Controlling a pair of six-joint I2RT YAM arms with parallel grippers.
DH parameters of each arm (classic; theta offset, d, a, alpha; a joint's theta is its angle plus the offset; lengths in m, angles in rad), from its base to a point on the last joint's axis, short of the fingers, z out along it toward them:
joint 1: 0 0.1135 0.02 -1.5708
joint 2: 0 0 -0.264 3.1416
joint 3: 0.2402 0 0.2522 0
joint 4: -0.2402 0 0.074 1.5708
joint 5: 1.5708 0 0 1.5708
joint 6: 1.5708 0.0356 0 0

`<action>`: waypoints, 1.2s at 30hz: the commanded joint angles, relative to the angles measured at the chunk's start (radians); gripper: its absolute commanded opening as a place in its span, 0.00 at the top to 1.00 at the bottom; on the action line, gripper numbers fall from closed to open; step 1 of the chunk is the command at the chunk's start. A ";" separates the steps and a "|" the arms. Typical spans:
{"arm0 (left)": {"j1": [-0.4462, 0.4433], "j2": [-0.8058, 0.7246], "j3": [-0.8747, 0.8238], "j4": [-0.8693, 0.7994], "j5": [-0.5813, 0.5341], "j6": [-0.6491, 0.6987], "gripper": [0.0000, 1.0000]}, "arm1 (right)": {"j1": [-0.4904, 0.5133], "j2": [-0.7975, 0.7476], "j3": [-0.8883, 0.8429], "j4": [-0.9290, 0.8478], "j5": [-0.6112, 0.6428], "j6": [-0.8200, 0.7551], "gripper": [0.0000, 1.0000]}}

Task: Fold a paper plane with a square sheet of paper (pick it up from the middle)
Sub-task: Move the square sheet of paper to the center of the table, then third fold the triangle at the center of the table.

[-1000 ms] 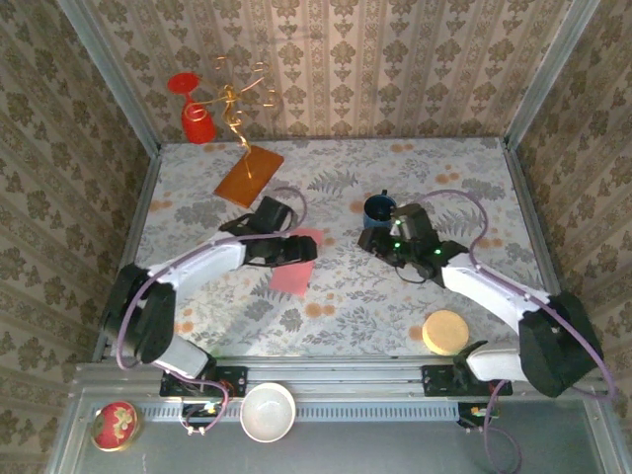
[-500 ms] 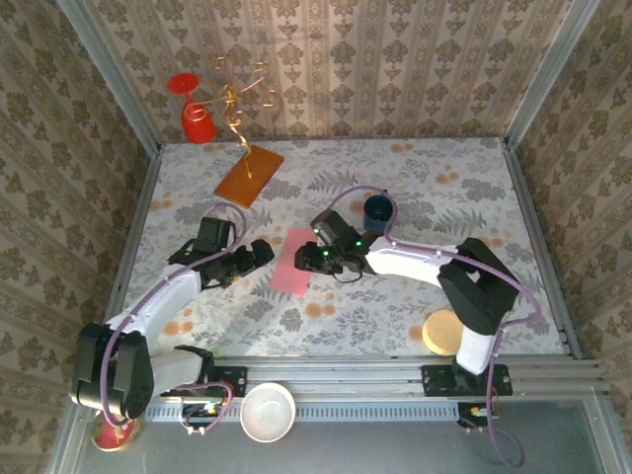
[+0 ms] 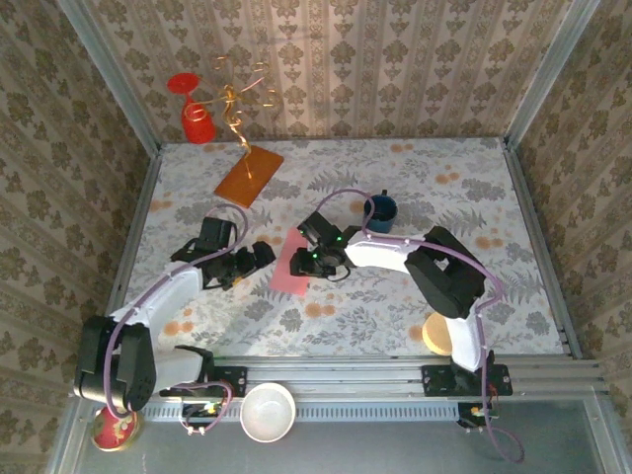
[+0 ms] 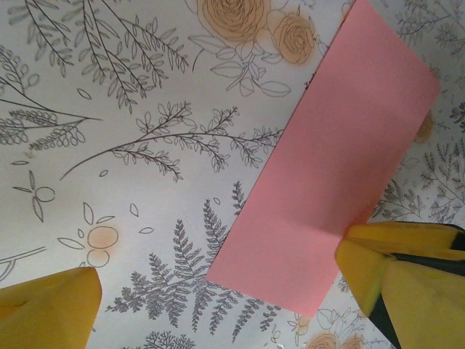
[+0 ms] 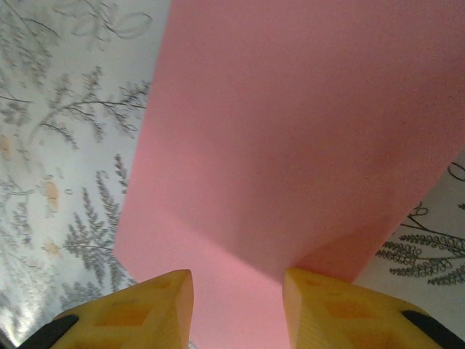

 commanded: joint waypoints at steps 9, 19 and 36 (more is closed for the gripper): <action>-0.057 0.048 0.068 -0.025 0.068 0.060 0.02 | -0.046 -0.031 -0.102 -0.196 0.007 -0.291 0.63; -0.183 0.128 0.080 0.055 0.131 -0.043 0.09 | -0.078 -0.311 -0.284 0.048 -0.055 -0.100 0.59; -0.299 0.247 0.086 0.151 0.163 -0.132 0.34 | -0.123 -0.255 -0.368 0.161 -0.034 0.128 0.67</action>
